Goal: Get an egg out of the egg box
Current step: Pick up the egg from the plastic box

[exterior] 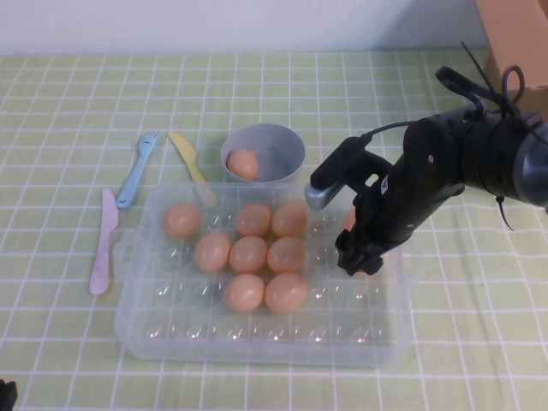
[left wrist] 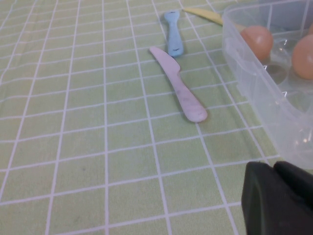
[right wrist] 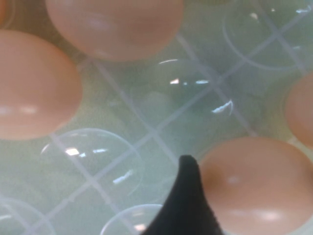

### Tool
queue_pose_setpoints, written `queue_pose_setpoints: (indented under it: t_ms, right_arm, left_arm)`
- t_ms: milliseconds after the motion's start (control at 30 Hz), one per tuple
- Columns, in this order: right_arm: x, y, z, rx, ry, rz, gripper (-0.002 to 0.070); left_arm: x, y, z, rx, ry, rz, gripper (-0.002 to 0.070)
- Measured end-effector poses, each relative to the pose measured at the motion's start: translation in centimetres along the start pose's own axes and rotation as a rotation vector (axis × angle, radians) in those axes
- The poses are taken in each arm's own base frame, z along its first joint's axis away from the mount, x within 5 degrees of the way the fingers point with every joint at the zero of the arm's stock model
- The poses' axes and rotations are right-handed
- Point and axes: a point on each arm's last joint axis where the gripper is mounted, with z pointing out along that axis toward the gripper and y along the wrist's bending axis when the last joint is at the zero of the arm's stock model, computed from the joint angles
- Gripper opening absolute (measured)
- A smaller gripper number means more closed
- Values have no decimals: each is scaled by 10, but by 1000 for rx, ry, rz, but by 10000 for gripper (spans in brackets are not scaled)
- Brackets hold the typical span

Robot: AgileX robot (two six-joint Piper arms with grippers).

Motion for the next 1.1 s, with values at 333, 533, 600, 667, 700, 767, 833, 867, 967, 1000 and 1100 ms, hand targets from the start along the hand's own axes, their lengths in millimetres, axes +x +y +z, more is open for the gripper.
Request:
queue_pose_setpoints:
  t_ms: [333, 533, 600, 667, 700, 767, 833, 867, 967, 1000, 1100]
  right_arm:
    - [1, -1, 3, 9, 9, -20, 494]
    - [-2, -3, 2, 22, 15, -68, 494]
    - [-3, -4, 1, 26, 14, -74, 494]
    - [-4, -5, 0, 28, 17, -78, 494]
    - [-4, -5, 0, 27, 19, -78, 494]
    - [-4, -5, 1, 24, 28, -79, 494]
    - [-3, -5, 3, 20, 39, -82, 494]
    - [-3, -4, 4, 18, 45, -82, 494]
    - [-2, -4, 8, 13, 57, -82, 494]
    - [-2, -4, 8, 12, 59, -83, 494]
    - [-2, -4, 8, 11, 60, -84, 494]
  left_arm:
    - [0, 0, 0, 0, 0, 0, 0]
    - [0, 0, 0, 0, 0, 0, 0]
    - [0, 0, 0, 0, 0, 0, -1]
    - [0, 0, 0, 0, 0, 0, 0]
    - [0, 0, 0, 0, 0, 0, -1]
    - [0, 0, 0, 0, 0, 0, 0]
    - [0, 0, 0, 0, 0, 0, 0]
    - [0, 0, 0, 0, 0, 0, 0]
    - [0, 0, 0, 0, 0, 0, 0]
    - [0, 0, 0, 0, 0, 0, -1]
    - [0, 0, 0, 0, 0, 0, 0]
